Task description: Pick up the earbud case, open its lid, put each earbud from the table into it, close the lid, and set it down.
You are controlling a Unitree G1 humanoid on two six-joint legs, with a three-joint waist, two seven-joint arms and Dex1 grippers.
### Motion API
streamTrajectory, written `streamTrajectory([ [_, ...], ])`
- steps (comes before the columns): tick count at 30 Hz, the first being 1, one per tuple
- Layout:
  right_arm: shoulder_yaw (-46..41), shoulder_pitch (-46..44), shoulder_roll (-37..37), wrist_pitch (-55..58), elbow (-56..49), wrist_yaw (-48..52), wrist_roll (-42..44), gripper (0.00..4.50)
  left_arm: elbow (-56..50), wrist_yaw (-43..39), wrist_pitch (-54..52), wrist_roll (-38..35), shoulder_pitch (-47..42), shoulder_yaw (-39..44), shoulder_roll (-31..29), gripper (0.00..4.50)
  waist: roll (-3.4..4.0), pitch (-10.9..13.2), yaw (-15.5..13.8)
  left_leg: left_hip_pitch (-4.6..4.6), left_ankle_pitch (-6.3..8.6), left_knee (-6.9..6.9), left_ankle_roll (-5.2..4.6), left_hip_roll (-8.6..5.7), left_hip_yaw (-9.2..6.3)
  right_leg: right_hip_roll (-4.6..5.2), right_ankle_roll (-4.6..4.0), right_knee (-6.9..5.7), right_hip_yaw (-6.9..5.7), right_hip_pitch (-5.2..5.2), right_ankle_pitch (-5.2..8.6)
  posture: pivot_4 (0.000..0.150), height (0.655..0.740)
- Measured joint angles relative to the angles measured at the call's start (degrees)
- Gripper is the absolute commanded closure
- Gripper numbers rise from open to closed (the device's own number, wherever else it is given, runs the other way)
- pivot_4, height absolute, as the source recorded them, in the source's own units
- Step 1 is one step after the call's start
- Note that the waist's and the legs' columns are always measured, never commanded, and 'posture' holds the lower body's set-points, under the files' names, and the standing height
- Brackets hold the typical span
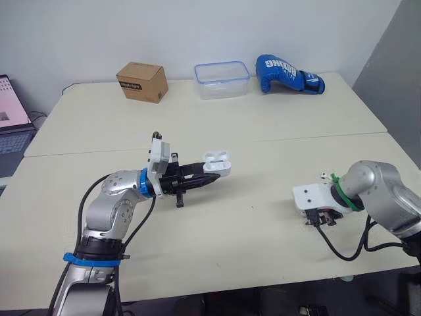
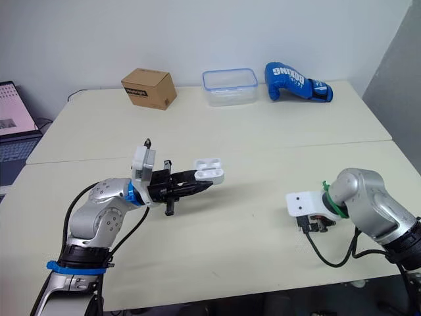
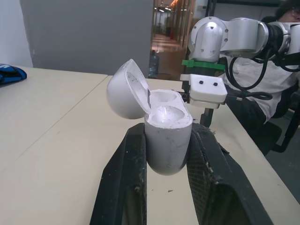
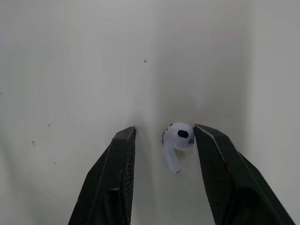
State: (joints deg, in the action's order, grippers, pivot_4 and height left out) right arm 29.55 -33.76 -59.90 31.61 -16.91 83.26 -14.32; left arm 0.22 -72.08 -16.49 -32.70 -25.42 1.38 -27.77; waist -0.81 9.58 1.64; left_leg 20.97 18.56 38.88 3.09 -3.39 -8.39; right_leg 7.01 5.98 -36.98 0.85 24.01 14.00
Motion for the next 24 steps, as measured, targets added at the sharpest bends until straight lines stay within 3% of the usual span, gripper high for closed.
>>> streamTrajectory([
  [24, 5.88, -5.3, 2.45, 0.77, 0.33, 4.18, -11.78, 2.51, -0.13, 1.52, 1.12, 0.19, 0.39, -1.07, 1.08, 3.73, 0.0, 0.0, 0.0, 0.0, 0.0, 0.01, 0.0, 0.0, 0.0, 0.0, 0.0, -0.01, 0.0, 0.01, 0.0, 0.15, 0.7307],
])
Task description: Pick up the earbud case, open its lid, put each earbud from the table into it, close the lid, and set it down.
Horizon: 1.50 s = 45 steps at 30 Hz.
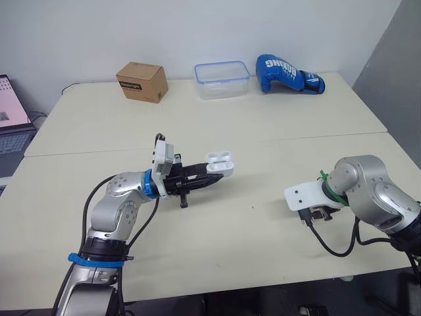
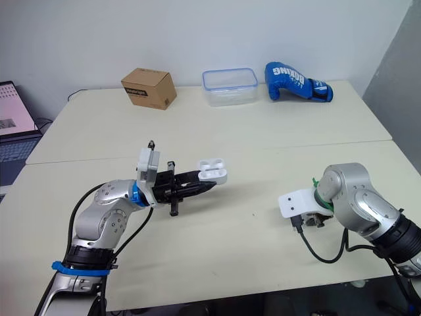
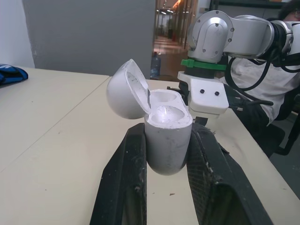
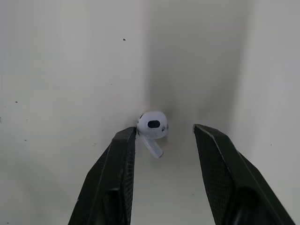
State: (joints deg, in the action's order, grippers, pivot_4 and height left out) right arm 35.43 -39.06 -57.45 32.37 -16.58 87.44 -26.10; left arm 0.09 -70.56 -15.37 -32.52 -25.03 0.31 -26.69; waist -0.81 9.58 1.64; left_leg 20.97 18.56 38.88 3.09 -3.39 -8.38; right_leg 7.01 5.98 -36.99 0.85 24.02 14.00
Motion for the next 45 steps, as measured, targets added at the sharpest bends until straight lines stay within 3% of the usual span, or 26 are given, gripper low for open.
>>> streamTrajectory([
  [22, 0.23, 1.73, -0.17, -4.38, -2.13, 0.73, -1.89, 2.51, -0.7, 1.05, 0.62, -0.01, 0.72, 0.0, 0.02, 3.73, 0.0, 0.0, -0.01, 0.0, 0.0, 0.0, 0.0, 0.0, 0.0, 0.0, 0.0, 0.0, 0.0, -0.01, 0.0, 0.15, 0.7307],
  [25, 0.2, 1.88, -0.16, -4.94, -2.02, 0.91, -1.9, 3.02, -1.05, 1.24, 0.62, -0.01, 0.8, 0.0, 0.01, 3.73, 0.0, 0.0, -0.01, 0.0, 0.0, 0.0, 0.0, 0.0, -0.01, 0.0, 0.0, 0.01, 0.0, -0.02, 0.0, 0.15, 0.7307],
  [34, 0.04, 1.92, -0.03, -6.25, -1.46, 1.08, -1.93, 3.02, -1.83, 1.38, 0.62, -0.01, 0.91, 0.0, 0.0, 3.73, -0.04, -0.02, -0.01, -0.03, 0.0, 0.01, 0.0, 0.0, 0.01, 0.0, 0.0, 0.01, 0.0, -0.04, 0.0, 0.15, 0.7307],
  [39, -0.01, 1.92, -0.03, -6.99, -1.24, 1.23, -1.88, 4.11, -1.83, 1.39, 0.62, -0.01, 1.07, 0.0, 0.0, 3.73, -0.05, -0.03, 0.01, -0.04, 0.0, 0.03, 0.0, 0.01, 0.02, 0.0, 0.0, 0.0, 0.02, -0.05, 0.0, 0.15, 0.7307],
  [45, -0.05, 1.92, -0.03, -7.08, -1.18, 1.24, -1.89, 4.11, -1.84, 1.4, 0.62, -0.01, 1.17, 0.0, 0.0, 3.73, -0.05, -0.03, 0.01, -0.04, 0.0, 0.03, 0.0, 0.01, 0.01, 0.0, 0.0, -0.01, 0.01, -0.05, 0.0, 0.15, 0.7307],
])
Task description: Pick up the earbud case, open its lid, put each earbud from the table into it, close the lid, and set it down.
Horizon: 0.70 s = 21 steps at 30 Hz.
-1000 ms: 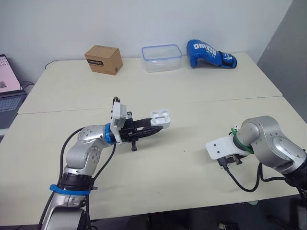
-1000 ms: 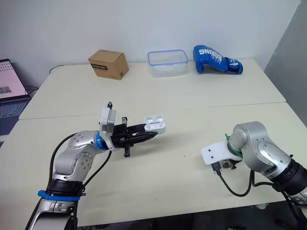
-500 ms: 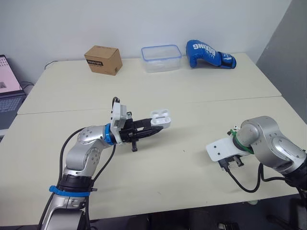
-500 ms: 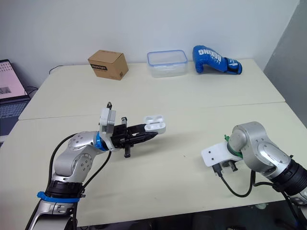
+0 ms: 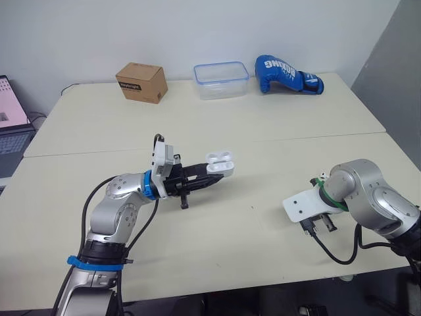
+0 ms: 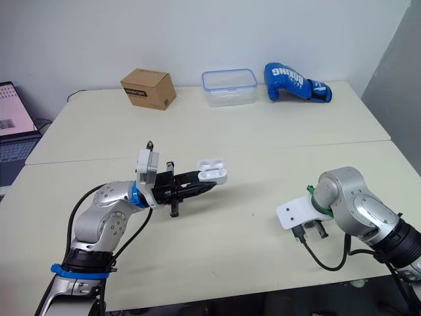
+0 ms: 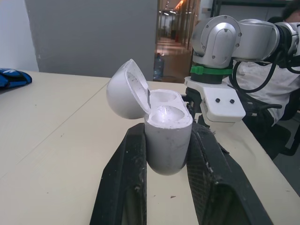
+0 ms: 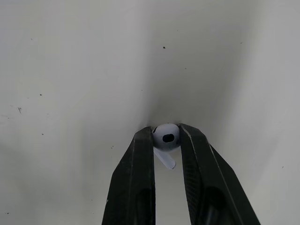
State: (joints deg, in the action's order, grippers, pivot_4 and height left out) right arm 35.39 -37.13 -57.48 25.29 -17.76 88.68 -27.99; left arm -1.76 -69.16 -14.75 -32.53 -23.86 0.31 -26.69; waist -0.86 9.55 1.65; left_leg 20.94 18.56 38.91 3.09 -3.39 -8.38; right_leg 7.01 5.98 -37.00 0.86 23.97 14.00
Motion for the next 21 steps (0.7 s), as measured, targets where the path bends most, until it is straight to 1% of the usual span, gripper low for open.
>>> streamTrajectory([
  [8, -0.81, 0.73, 0.02, 1.54, -0.51, -0.02, 0.07, 4.11, 0.02, -0.02, 0.17, 0.03, 0.0, 0.0, 0.0, 3.73, 0.0, 0.0, -0.02, 0.0, 0.0, 0.0, 0.0, 0.0, -0.01, 0.0, 0.0, 0.01, 0.0, 0.0, 0.0, 0.15, 0.7307],
  [12, -4.49, 3.73, 0.07, 5.7, -2.04, -0.32, 2.38, 4.11, 0.42, -0.04, 0.38, 0.05, 0.01, 0.06, 0.02, 3.73, 0.0, 0.0, -0.06, 0.01, 0.0, -0.01, 0.0, -0.01, -0.02, 0.0, 0.0, 0.01, -0.01, 0.01, 0.0, 0.15, 0.7307],
  [14, -7.15, 5.57, 0.7, 9.12, -3.54, -0.64, 4.88, 4.11, 1.44, -0.13, 0.47, -0.01, -0.08, 0.18, 0.05, 3.73, 0.0, 0.0, -0.1, 0.02, 0.0, -0.02, 0.0, -0.01, -0.01, 0.0, 0.0, 0.01, 0.0, 0.02, 0.0, 0.15, 0.7307],
  [18, -14.75, 8.0, 4.88, 19.28, -8.23, -3.08, 11.46, 4.11, 4.56, -0.44, 0.55, -0.07, -1.06, 0.28, 0.62, 3.73, 0.0, 0.0, -0.12, 0.02, 0.0, -0.01, 0.0, 0.0, -0.05, 0.0, -0.01, -0.01, -0.02, 0.01, 0.0, 0.15, 0.7307],
  [21, -20.87, 8.84, 11.05, 29.45, -11.32, -7.78, 15.44, 4.11, 7.06, -1.56, 1.63, 0.04, -2.34, 0.18, 0.78, 3.73, 0.0, 0.0, -0.13, 0.02, 0.0, -0.01, 0.0, -0.02, -0.07, 0.0, -0.01, -0.02, -0.01, 0.01, 0.0, 0.15, 0.7307],
])
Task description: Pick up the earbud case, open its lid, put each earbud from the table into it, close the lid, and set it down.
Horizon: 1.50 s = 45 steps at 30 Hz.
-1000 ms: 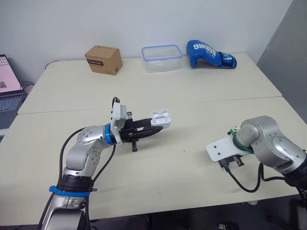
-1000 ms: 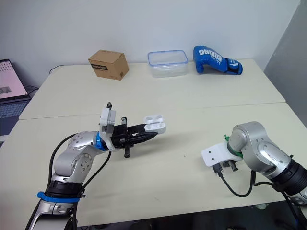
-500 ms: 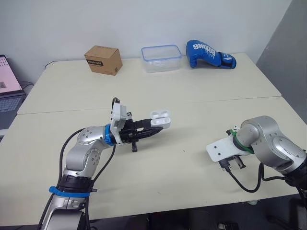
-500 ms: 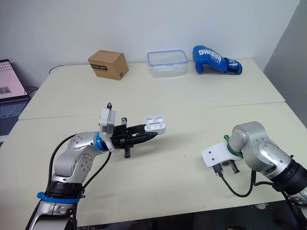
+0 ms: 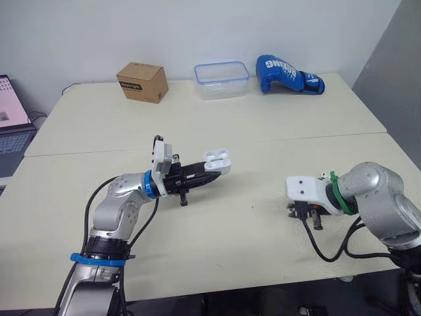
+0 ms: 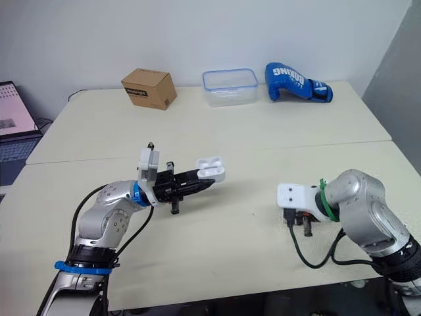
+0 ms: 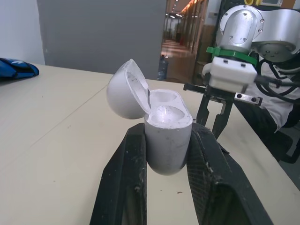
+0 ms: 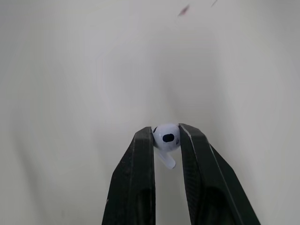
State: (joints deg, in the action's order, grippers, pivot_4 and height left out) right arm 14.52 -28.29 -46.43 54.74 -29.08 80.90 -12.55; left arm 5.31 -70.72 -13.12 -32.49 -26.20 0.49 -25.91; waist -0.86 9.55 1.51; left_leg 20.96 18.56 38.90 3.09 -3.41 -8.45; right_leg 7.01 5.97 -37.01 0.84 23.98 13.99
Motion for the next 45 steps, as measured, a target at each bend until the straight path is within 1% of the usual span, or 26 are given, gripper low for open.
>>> streamTrajectory([
  [4, -8.37, 1.12, 10.24, 14.71, -5.59, -7.04, 6.24, 4.11, 3.51, -1.57, 1.33, 0.52, -2.07, -0.16, 0.6, 3.73, 0.0, 0.0, -0.05, 0.03, 0.0, 0.0, 0.0, -0.01, -0.07, 0.0, 0.0, 0.01, -0.05, 0.01, 0.0, 0.15, 0.7307],
  [8, -16.42, 2.52, 20.96, 24.25, -10.59, -13.56, 11.95, 4.11, 6.32, -2.94, 2.37, 1.25, -3.5, -0.13, 0.9, 3.73, 0.01, 0.0, 0.0, 0.03, 0.0, 0.0, 0.0, -0.02, -0.09, 0.0, -0.01, -0.04, -0.04, 0.02, 0.0, 0.15, 0.7307],
  [13, -25.68, 2.45, 35.44, 26.89, -14.85, -22.54, 17.33, 4.11, 8.59, -4.42, 3.19, 1.85, -4.87, -0.18, 1.11, 3.73, 0.06, -0.03, 0.13, 0.0, -0.01, -0.01, 0.01, -0.02, -0.11, -0.02, -0.01, -0.11, -0.04, 0.07, 0.0, 0.15, 0.7307],
  [17, -29.05, 0.6, 42.69, 26.74, -15.75, -29.24, 21.12, 4.11, 9.54, -5.32, 3.47, 2.38, -5.57, -0.18, 1.14, 3.73, 0.08, -0.05, 0.33, -0.01, -0.01, -0.01, 0.01, -0.02, -0.11, -0.01, -0.01, -0.12, -0.02, 0.08, 0.0, 0.15, 0.7307],
  [26, -27.74, -3.58, 47.13, 21.7, -14.68, -39.91, 28.42, 4.11, 10.98, -6.25, 3.58, 3.49, -6.35, -0.22, 1.73, 3.73, 0.11, -0.06, 0.42, -0.01, -0.01, -0.02, 0.02, -0.01, -0.13, -0.03, -0.01, -0.14, -0.02, 0.09, 0.0, 0.15, 0.7307],
  [30, -26.63, -5.38, 49.38, 22.99, -13.92, -44.51, 31.57, 4.11, 11.11, -6.22, 3.59, 3.76, -6.99, -0.3, 2.84, 3.73, 0.11, -0.06, 0.45, -0.01, -0.01, -0.02, 0.02, -0.02, -0.15, -0.02, -0.01, -0.14, -0.01, 0.1, 0.0, 0.15, 0.7307],
  [36, -26.95, -7.04, 53.96, 28.71, -12.44, -49.94, 35.98, 4.11, 11.64, -5.45, 3.82, 4.59, -7.97, -0.3, 4.29, 3.73, 0.13, -0.07, 0.46, -0.01, -0.01, -0.03, 0.02, -0.02, -0.28, -0.03, -0.01, -0.14, -0.01, 0.1, 0.0, 0.15, 0.7307],
  [41, -27.21, -7.16, 54.01, 29.43, -10.77, -53.43, 38.19, 4.11, 12.27, -4.85, 3.82, 4.71, -8.0, -0.28, 4.77, 3.73, 0.13, -0.07, 0.5, -0.01, -0.01, -0.04, 0.02, -0.02, -0.34, -0.03, -0.01, -0.15, -0.01, 0.11, 0.0, 0.15, 0.7307],
  [45, -26.36, -6.26, 54.03, 27.85, -10.05, -55.99, 38.81, 4.11, 12.12, -4.73, 3.54, 4.7, -8.0, -0.28, 4.79, 3.73, 0.13, -0.07, 0.53, -0.01, -0.01, -0.04, 0.02, -0.02, -0.37, -0.03, -0.01, -0.14, 0.0, 0.11, -0.01, 0.15, 0.7307],
])
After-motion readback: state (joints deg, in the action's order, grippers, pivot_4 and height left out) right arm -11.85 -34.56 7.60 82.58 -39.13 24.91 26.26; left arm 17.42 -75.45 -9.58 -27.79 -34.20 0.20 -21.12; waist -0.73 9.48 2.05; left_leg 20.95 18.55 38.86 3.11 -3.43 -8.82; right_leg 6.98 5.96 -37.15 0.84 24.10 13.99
